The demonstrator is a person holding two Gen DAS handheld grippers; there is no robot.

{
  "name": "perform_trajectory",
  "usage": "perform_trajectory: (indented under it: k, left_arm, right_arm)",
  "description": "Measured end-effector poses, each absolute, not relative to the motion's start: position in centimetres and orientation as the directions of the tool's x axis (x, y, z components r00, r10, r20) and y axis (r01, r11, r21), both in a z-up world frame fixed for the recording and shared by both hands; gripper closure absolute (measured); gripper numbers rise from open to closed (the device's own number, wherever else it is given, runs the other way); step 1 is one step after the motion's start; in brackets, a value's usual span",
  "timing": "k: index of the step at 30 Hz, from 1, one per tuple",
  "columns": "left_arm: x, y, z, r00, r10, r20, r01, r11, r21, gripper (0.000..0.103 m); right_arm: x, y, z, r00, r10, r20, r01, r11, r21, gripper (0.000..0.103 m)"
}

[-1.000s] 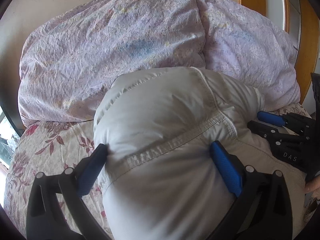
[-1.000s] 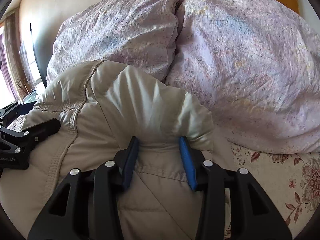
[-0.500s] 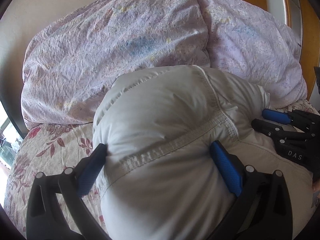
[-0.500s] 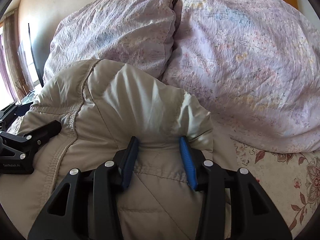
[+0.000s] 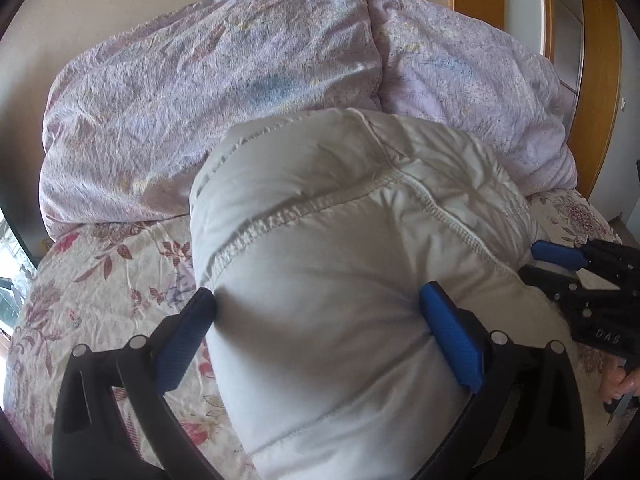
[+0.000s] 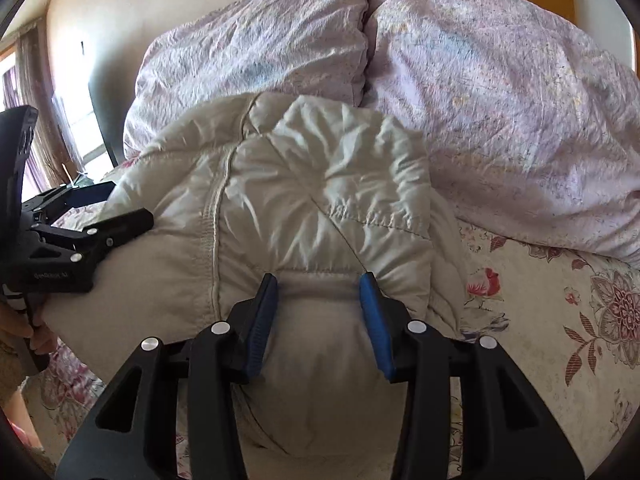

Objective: Fold large clothes

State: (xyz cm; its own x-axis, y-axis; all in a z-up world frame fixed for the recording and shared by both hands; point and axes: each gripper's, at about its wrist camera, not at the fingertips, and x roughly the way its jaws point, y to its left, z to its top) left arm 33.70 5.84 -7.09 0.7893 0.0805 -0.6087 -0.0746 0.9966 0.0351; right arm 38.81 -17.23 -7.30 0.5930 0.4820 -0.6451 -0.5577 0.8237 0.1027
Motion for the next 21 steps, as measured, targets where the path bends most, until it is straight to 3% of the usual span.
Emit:
perform_trajectory:
  k: [11,17,19,20,21]
  left_arm:
    - [34.0,5.1,-8.6,0.813,0.143,-0.564,-0.105,0.989,0.099,0.002]
    - [33.5,5.3,-8.2,0.823,0.138,-0.551,-0.116,0.990,0.073,0.002]
    - [32.7,5.6,-7.6,0.824,0.128,-0.552,-0.126,0.991,0.043,0.002]
    - [32.0,5.8,-7.3,0.826,0.123,-0.550,-0.131,0.991,0.024,0.002]
    - [31.3,5.9,-6.9,0.830,0.117,-0.546,-0.135,0.991,0.007,0.002]
  right_arm:
    - [39.0,-17.0,-8.9,0.598,0.477,-0.644,-0.553,0.827,0.099,0.058]
    - [38.4,-16.7,-8.3,0.633,0.431,-0.644,-0.498,0.863,0.087,0.056]
    - [37.6,-16.8,-7.6,0.658,0.386,-0.647,-0.456,0.887,0.065,0.050]
    - [37.1,-16.9,-7.0,0.670,0.365,-0.646,-0.434,0.899,0.059,0.040]
    - [36.7,-17.2,-6.6,0.681,0.347,-0.645,-0.409,0.911,0.057,0.020]
